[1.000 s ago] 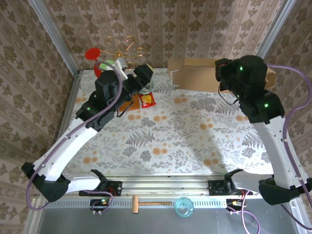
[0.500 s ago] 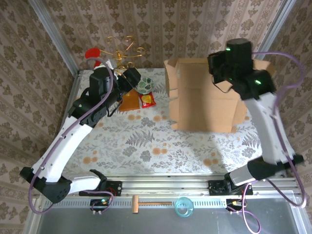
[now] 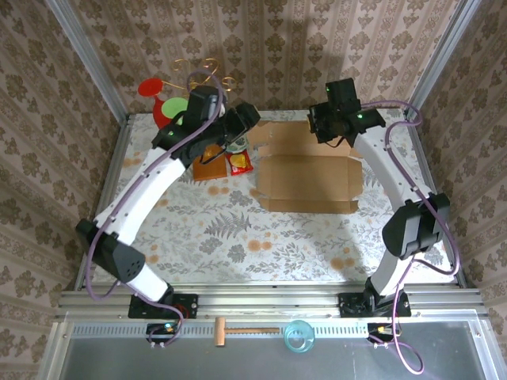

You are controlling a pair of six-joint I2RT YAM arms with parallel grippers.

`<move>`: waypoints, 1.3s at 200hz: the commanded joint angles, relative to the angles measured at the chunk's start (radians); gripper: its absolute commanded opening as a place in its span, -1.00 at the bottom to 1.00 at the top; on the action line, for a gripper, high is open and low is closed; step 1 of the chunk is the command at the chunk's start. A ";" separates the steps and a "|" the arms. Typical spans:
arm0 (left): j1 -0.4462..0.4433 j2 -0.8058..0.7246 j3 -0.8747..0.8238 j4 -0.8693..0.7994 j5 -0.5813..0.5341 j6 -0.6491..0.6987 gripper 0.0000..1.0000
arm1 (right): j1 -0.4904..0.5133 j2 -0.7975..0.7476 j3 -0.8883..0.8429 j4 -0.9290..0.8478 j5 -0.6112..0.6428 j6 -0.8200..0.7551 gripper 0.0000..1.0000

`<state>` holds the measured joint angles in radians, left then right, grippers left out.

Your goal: Fold the paper box

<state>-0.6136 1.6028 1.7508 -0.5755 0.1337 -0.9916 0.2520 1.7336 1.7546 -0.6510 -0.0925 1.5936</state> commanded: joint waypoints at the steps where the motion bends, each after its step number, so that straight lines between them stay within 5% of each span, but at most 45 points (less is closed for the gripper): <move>1: -0.001 0.060 0.061 0.009 0.059 -0.016 0.33 | -0.019 -0.020 -0.061 0.049 -0.035 0.010 -1.00; 37: -0.015 0.062 0.081 -0.048 0.016 0.037 0.33 | -0.051 -0.068 -0.107 -0.001 -0.040 -0.025 -1.00; 82: -0.008 -0.082 -0.153 -0.025 -0.012 0.085 0.22 | -0.082 -0.126 -0.211 0.009 -0.045 -0.055 -1.00; 140: 0.034 -0.126 -0.645 0.357 0.163 0.059 -0.50 | -0.136 0.009 -0.165 0.029 -0.112 -0.132 -1.00; 180: 0.008 -0.005 -0.744 0.546 0.146 0.055 -0.79 | -0.155 0.048 -0.157 0.025 -0.119 -0.147 -1.00; 215: 0.003 0.104 -0.790 0.750 0.145 -0.035 -0.78 | -0.167 0.076 -0.142 0.026 -0.135 -0.155 -1.00; 260: -0.022 0.126 -0.731 0.762 0.126 -0.080 -0.60 | -0.178 0.109 -0.141 0.021 -0.161 -0.172 -1.00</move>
<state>-0.6174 1.7309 0.9756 0.1165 0.2638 -1.0183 0.0856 1.8145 1.5982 -0.6071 -0.2291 1.4551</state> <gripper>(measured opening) 0.197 0.061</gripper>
